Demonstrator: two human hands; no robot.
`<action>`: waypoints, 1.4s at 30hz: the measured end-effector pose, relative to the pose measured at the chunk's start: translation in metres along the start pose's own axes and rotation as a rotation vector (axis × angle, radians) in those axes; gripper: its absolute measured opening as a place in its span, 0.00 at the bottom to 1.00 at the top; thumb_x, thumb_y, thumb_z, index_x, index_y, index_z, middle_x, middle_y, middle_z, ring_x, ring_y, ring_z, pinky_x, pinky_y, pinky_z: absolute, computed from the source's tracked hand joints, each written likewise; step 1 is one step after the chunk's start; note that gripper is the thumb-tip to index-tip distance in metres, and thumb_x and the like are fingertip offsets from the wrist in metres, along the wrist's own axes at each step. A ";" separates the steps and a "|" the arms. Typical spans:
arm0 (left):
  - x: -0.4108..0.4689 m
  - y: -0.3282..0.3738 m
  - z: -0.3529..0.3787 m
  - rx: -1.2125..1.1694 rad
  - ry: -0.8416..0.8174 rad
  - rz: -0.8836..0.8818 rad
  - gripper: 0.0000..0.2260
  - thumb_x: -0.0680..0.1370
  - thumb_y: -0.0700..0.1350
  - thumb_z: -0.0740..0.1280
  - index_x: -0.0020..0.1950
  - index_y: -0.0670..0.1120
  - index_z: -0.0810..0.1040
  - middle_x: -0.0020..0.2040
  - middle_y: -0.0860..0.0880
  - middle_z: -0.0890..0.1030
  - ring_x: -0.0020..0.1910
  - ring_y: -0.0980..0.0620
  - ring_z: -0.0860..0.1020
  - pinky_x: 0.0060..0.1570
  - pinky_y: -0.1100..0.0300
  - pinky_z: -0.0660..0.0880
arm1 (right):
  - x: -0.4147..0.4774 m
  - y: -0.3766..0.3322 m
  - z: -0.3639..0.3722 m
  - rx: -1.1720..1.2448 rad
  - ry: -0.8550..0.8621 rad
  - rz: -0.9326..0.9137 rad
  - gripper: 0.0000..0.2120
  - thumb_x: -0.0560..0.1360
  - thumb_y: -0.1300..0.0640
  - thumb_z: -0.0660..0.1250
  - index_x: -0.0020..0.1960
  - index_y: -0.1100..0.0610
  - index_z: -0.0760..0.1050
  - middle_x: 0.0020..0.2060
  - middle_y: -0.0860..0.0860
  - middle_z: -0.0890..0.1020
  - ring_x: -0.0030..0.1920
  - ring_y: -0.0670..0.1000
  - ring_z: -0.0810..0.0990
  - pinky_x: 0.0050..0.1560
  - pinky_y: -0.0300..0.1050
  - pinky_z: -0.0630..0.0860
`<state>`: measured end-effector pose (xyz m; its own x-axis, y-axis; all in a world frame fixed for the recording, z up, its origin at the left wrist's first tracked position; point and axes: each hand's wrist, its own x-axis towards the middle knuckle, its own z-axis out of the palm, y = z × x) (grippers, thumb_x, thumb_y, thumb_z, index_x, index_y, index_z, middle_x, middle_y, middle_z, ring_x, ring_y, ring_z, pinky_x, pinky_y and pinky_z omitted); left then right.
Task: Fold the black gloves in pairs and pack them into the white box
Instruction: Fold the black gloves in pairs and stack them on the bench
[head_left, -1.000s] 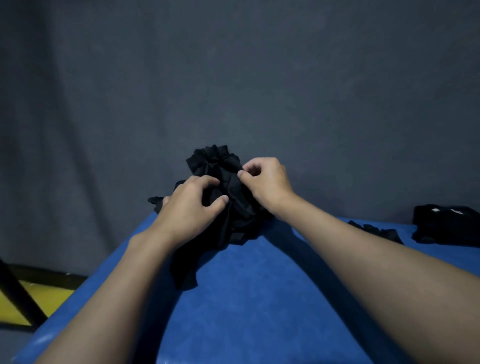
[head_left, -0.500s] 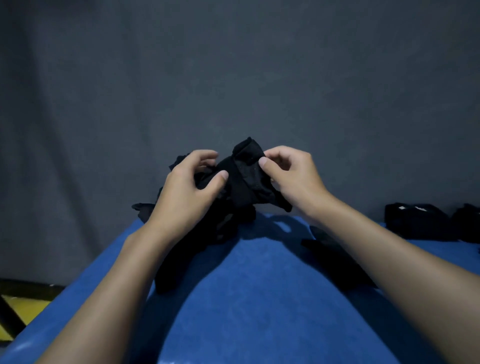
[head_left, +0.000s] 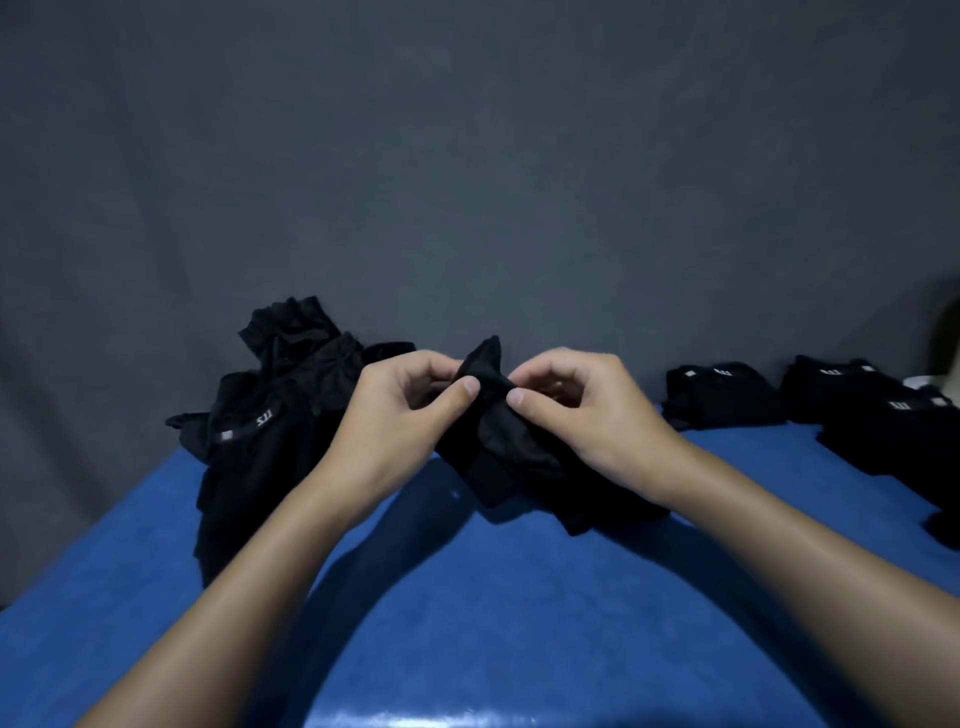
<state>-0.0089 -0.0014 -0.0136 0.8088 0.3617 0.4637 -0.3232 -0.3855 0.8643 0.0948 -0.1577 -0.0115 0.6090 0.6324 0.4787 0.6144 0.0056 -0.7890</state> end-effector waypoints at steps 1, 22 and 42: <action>-0.001 0.000 0.002 -0.007 -0.003 0.000 0.06 0.80 0.36 0.67 0.45 0.42 0.82 0.39 0.50 0.85 0.40 0.57 0.83 0.41 0.66 0.77 | -0.003 0.003 -0.002 -0.010 0.004 -0.002 0.03 0.75 0.61 0.71 0.48 0.56 0.81 0.45 0.51 0.84 0.46 0.47 0.83 0.51 0.42 0.78; -0.012 -0.001 0.016 0.361 -0.053 0.224 0.05 0.75 0.44 0.73 0.49 0.53 0.80 0.45 0.57 0.79 0.45 0.58 0.77 0.47 0.66 0.70 | -0.021 0.008 -0.024 0.123 0.047 0.120 0.07 0.75 0.60 0.70 0.42 0.63 0.75 0.32 0.50 0.78 0.34 0.44 0.76 0.35 0.38 0.73; -0.024 0.001 0.024 0.642 -0.217 0.355 0.22 0.75 0.48 0.72 0.68 0.50 0.75 0.62 0.59 0.76 0.63 0.57 0.76 0.62 0.55 0.73 | -0.031 -0.012 -0.021 0.876 0.056 0.293 0.10 0.82 0.56 0.58 0.53 0.63 0.73 0.46 0.61 0.80 0.46 0.59 0.83 0.47 0.59 0.81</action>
<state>-0.0168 -0.0306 -0.0290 0.8098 -0.0254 0.5862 -0.2862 -0.8893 0.3567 0.0791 -0.1941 -0.0087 0.7175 0.6630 0.2136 -0.1533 0.4494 -0.8801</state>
